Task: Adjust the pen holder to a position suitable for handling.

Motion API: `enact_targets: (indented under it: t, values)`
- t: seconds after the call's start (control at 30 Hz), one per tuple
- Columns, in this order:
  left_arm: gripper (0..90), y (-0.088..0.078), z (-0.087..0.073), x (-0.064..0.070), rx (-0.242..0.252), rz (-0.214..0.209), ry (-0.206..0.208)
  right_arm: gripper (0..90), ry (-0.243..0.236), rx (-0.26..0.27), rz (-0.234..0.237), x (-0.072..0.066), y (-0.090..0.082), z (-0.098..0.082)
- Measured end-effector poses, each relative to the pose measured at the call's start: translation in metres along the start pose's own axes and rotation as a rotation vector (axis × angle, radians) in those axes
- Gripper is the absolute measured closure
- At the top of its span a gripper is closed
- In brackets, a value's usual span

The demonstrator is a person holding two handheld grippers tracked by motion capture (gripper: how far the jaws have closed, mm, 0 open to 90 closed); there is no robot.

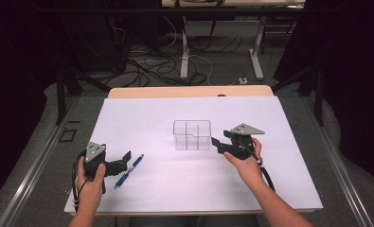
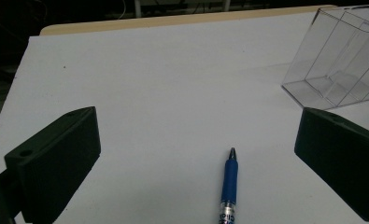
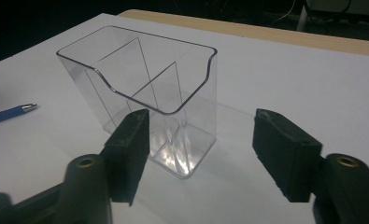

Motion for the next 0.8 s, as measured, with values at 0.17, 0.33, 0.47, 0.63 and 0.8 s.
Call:
enact_targets:
  t: [0.17,0.33,0.47,0.63,0.8]
  values:
    - [0.2,0.0,0.0,0.0,0.0,0.001,0.0,25.0,0.003,-0.008,-0.021,0.0,-0.012,-0.002]
    - [0.2,0.0,0.0,0.0,0.003,0.0,-0.008,20.3,-0.029,0.017,-0.035,0.001,-0.024,0.001]
    - [0.2,0.0,0.0,0.0,0.003,0.001,-0.013,16.8,-0.019,0.034,-0.03,0.001,-0.036,0.005]
    - [0.2,0.0,0.0,0.0,0.008,0.0,-0.017,14.5,-0.014,0.044,-0.044,0.007,-0.048,0.004]
    - [0.2,0.0,0.001,0.0,0.017,-0.003,-0.021,10.6,-0.013,0.049,-0.068,0.015,-0.06,0.0]
Point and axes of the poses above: each handheld gripper's, and its own axes: y roughly forward along the jaws, z roughly out of its top, x roughly to its right, the point moved 6 cm from there along y, roughly forward along the jaws, and after that the axes turned 2 degrees about -z, right-handed, at the moved point
